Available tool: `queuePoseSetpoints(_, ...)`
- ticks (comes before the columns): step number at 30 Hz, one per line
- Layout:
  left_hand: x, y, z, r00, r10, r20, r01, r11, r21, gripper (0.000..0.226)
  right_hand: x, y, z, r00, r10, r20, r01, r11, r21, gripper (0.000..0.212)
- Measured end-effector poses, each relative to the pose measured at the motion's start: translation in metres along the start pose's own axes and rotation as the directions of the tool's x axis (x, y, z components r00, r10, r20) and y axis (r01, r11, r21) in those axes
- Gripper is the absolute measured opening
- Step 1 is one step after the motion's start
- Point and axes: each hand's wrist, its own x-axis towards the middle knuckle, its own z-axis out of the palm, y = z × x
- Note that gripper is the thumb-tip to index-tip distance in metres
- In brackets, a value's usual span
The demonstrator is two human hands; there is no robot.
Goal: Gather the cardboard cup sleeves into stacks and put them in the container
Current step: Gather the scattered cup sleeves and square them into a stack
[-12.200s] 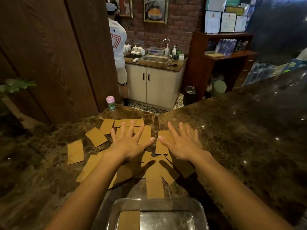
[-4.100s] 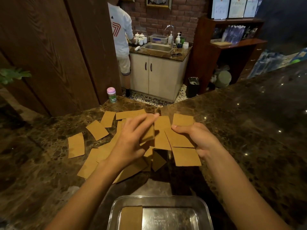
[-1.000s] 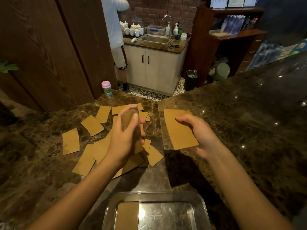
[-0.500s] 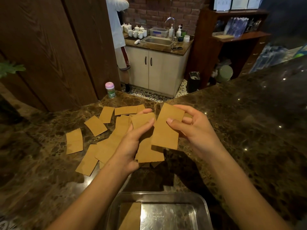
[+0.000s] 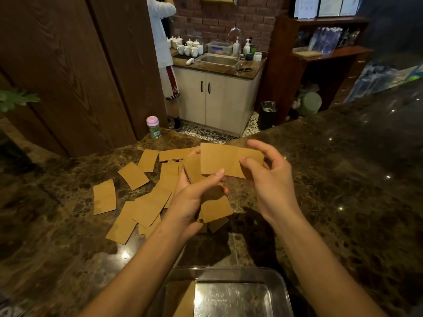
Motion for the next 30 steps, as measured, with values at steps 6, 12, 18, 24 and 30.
queuePoseSetpoints(6,0.014,0.008,0.003,0.994,0.004,-0.108,-0.008,0.999,-0.038,0.053,-0.014,0.004,0.002,0.992,-0.053,0.115,0.091,0.928,-0.36,0.011)
queuePoseSetpoints(12,0.015,0.016,0.0,1.0,-0.009,-0.004,0.009,0.997,-0.079,0.035,-0.024,0.005,-0.001,0.913,-0.28,0.298,0.408,0.655,-0.636,0.02)
queuePoseSetpoints(18,0.012,0.022,0.005,0.976,-0.218,-0.019,0.219,0.975,0.032,0.049,-0.015,-0.001,-0.008,0.694,-0.106,0.713,0.656,0.502,-0.564,0.072)
queuePoseSetpoints(24,0.002,0.02,0.007,0.964,-0.214,0.157,0.223,0.974,-0.045,0.037,-0.01,-0.008,-0.003,0.672,-0.102,0.734,0.645,0.568,-0.511,0.065)
queuePoseSetpoints(30,-0.001,0.024,0.0,0.969,-0.166,0.184,0.171,0.985,-0.013,0.033,-0.009,-0.01,-0.006,0.661,-0.034,0.75,0.552,0.7,-0.454,0.074)
